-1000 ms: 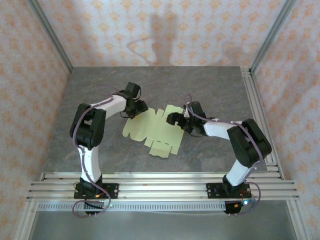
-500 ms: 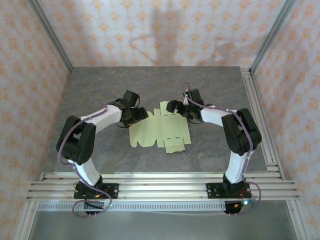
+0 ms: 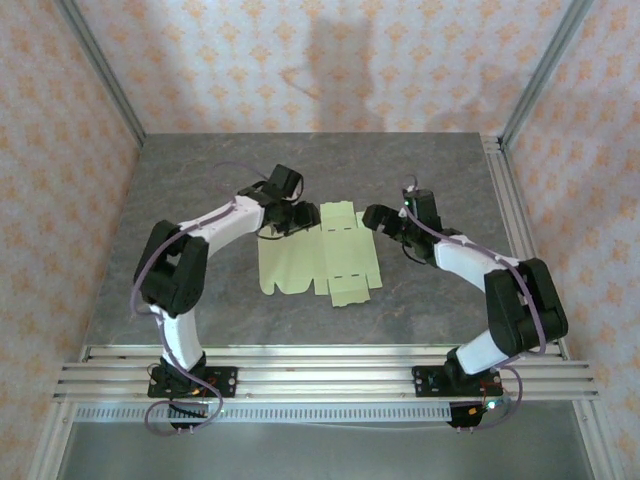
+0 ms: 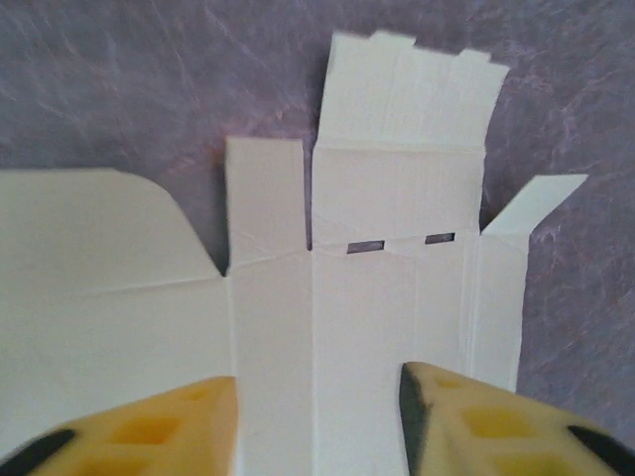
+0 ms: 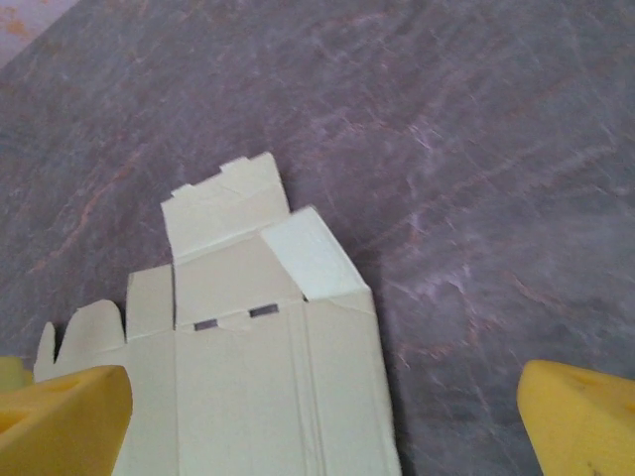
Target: Fold the paper box
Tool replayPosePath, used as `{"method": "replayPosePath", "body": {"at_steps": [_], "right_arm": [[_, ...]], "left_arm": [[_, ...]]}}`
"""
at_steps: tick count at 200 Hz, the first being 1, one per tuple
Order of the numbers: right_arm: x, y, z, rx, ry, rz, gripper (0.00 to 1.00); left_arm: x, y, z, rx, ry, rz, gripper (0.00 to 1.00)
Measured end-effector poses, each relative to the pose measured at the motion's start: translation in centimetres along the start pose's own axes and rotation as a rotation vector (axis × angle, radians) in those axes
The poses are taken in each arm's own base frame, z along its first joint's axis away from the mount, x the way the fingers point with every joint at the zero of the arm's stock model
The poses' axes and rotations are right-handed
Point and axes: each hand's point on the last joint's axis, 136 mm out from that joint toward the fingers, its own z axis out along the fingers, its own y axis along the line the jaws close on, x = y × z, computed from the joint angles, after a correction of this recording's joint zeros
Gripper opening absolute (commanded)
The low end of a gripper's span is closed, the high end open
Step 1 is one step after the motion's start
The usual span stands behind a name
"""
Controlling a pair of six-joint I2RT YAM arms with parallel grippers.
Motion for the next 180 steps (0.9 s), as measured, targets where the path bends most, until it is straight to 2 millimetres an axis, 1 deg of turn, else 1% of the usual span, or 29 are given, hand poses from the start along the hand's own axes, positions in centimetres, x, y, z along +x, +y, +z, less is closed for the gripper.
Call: {"method": "replayPosePath", "body": {"at_steps": [12, 36, 57, 82, 98, 108, 124, 142, 154, 180], "right_arm": [[0.8, -0.5, 0.0, 0.013, 0.028, 0.014, 0.99], [2.2, -0.8, 0.1, 0.013, 0.073, 0.046, 0.99], [3.1, -0.9, 0.4, 0.001, 0.106, 0.074, 0.99], [4.3, -1.0, 1.4, -0.015, 0.157, 0.117, 1.00], [5.1, -1.1, 2.1, -0.030, 0.191, 0.138, 0.93], [5.4, -1.2, 2.3, -0.033, 0.202, 0.141, 0.87], [5.3, -0.7, 2.4, -0.065, 0.206, 0.148, 0.72], [5.5, 0.0, 2.6, -0.101, 0.220, 0.150, 0.57], [5.6, 0.4, 2.8, -0.123, 0.228, 0.158, 0.53], [5.9, 0.6, 3.2, -0.150, 0.241, 0.168, 0.37]], "left_arm": [[0.6, 0.1, 1.3, -0.005, 0.036, 0.004, 0.24], [1.8, 1.3, 3.5, -0.036, 0.092, -0.011, 0.21], [2.4, 2.2, 4.3, -0.066, 0.115, -0.020, 0.21], [2.4, 2.7, 4.5, -0.086, 0.112, -0.021, 0.20], [2.3, 2.9, 4.5, -0.096, 0.105, -0.021, 0.20], [2.3, 2.9, 4.5, -0.097, 0.104, -0.021, 0.20], [2.3, 2.9, 4.5, -0.098, 0.102, -0.021, 0.20], [2.3, 3.0, 4.6, -0.099, 0.101, -0.021, 0.20], [2.3, 3.1, 4.6, -0.099, 0.100, -0.021, 0.20], [2.3, 3.1, 4.6, -0.098, 0.099, -0.021, 0.20]]}}
